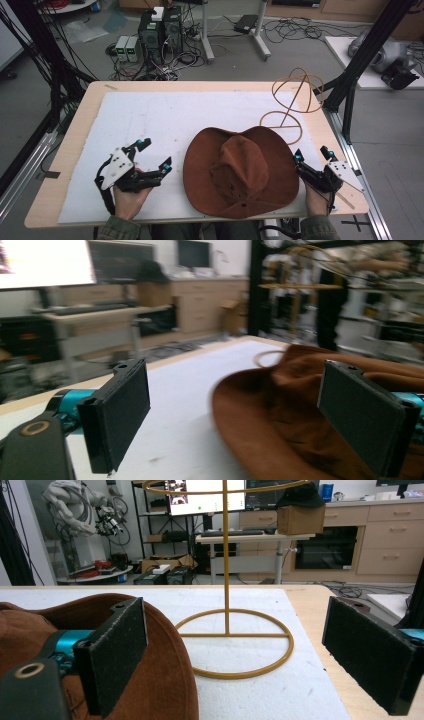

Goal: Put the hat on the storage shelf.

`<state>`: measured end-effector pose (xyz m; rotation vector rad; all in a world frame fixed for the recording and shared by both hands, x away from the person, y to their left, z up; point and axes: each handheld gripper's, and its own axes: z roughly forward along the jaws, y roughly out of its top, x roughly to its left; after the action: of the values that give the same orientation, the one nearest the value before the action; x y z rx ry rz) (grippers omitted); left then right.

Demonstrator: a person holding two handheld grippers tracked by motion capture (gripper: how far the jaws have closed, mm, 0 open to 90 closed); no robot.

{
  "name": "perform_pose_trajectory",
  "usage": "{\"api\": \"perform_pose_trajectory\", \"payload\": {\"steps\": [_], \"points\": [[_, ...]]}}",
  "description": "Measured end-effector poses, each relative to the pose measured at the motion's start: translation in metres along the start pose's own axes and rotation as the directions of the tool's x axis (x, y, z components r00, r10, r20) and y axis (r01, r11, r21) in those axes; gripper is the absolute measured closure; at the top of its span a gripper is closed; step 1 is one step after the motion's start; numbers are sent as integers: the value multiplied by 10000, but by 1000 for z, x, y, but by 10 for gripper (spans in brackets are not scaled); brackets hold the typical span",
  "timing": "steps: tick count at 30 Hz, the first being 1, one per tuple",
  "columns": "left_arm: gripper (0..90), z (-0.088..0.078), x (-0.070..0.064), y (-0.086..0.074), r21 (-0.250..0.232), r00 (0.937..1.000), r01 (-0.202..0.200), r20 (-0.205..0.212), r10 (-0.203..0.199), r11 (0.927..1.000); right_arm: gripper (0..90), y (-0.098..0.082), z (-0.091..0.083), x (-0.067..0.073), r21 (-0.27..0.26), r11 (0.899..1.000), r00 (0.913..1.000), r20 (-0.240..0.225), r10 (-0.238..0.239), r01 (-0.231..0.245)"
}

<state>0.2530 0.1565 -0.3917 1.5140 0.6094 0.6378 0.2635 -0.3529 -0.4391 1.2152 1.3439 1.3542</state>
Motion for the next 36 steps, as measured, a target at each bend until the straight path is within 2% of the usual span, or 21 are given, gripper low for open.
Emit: {"api": "perform_pose_trajectory", "payload": {"steps": [2, 5, 6, 7, 8, 10, 12, 16, 17, 19, 21, 24, 28, 30, 34, 35, 36], "points": [[148, 13, -6, 3, 412, 9977, -256, 639, 229, 9988, 102, 0, 1, -1, 6, 10000, 10000, -20, -20, 20], [159, 31, -15, 3, 973, 9901, -515, 1349, 381, 9939, 102, 0, 1, 0, 21, 10000, 10000, -50, 26, -26], [160, 39, -19, 2, 1326, 9850, -607, 1685, 379, 9893, 102, 0, 1, 0, 8, 10000, 10000, -68, 2, -2], [161, 43, -21, 1, 1545, 9828, -661, 1809, 376, 9858, 102, 0, 1, 1, 0, 10000, 10000, -79, -1, 1], [169, 50, -24, 0, 1882, 9779, -680, 2070, 281, 9798, 102, 0, 1, 1, -5, 10000, 9999, -101, -8, 8], [173, 61, -27, -1, 2389, 9733, -663, 2295, 100, 9688, 103, 0, 1, 0, 8, 10000, 9999, -120, -41, 41], [173, 70, -31, -1, 2707, 9662, -580, 2575, -143, 9609, 102, 0, 2, 0, 2, 10000, 9999, -129, -29, 29], [173, 88, -41, -3, 3234, 9525, -859, 3040, -175, 9424, 102, 0, 3, 1, 11, 10000, 9999, -159, -42, 42], [173, 94, -43, -4, 3494, 9467, -1021, 3216, -168, 9314, 103, 0, 3, 1, 18, 10000, 9999, -171, -15, 15], [173, 103, -47, -7, 3740, 9438, -1141, 3301, -171, 9204, 102, 0, 3, 1, 19, 10000, 9998, -212, -69, 69], [179, 109, -49, -9, 3861, 9421, -1180, 3347, -198, 9149, 102, 0, 3, 2, 9, 10000, 9998, -221, -20, 21], [182, 122, -51, -13, 3922, 9448, -1027, 3260, -338, 9141, 102, 1, 4, 2, -13, 10000, 9998, -219, 32, -32], [186, 134, -54, -22, 4340, 9403, -993, 3353, -582, 8954, 102, 1, 3, 1, -53, 10000, 9997, -248, -34, 32], [217, 137, -55, -25, 4477, 9352, -1104, 3491, -598, 8874, 102, 1, 2, 1, -69, 10000, 9997, -248, 47, -49], [299, 140, -56, -29, 4728, 9296, -1253, 3631, -633, 8722, 102, 1, 1, -2, -73, 9999, 9998, -178, 119, -120], [324, 140, -57, -30, 4770, 9296, -1309, 3637, -596, 8691, 102, 1, 1, -3, -87, 9999, 9998, -167, 70, -71], [365, 140, -58, -30, 4799, 9318, -1497, 3610, -391, 8645, 102, 2, 1, -3, -74, 9999, 9998, -169, 102, -103]]}}
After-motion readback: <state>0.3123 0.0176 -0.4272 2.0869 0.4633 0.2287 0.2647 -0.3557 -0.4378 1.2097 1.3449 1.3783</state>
